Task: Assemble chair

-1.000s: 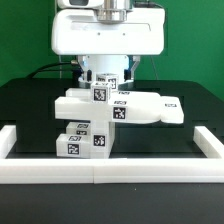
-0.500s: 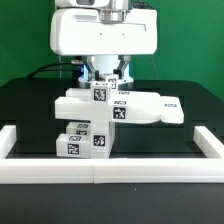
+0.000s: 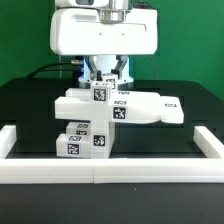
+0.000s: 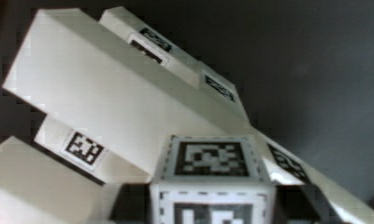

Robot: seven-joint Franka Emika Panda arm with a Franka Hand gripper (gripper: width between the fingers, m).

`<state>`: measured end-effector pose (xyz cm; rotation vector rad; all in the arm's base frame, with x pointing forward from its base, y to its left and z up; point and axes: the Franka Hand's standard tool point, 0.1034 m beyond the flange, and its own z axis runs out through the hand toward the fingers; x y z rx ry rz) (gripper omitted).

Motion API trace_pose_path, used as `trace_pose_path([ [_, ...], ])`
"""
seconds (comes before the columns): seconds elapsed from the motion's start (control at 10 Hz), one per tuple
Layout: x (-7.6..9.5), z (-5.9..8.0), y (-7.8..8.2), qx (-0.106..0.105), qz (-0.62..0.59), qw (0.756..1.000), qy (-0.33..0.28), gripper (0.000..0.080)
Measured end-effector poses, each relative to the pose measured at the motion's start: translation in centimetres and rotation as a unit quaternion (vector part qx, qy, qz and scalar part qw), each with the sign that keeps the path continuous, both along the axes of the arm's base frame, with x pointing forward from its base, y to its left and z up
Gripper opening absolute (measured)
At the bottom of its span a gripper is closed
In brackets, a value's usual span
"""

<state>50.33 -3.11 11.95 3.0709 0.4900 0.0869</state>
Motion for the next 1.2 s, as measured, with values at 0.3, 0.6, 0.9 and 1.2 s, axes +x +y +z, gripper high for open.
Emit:
trace_pose_path([
  [0.3, 0.00, -0.01, 0.02, 0.006, -0.098, 0.995, -0.002, 0.0281],
  [0.6, -0.01, -0.03, 0.05, 0.012, -0.190, 0.982, -0.004, 0.0282],
  [0.9, -0.01, -0.06, 0.18, 0.023, -0.323, 0.946, -0.006, 0.0282],
  [1.2, 0.00, -0.07, 0.25, 0.029, -0.405, 0.914, -0.007, 0.0284],
])
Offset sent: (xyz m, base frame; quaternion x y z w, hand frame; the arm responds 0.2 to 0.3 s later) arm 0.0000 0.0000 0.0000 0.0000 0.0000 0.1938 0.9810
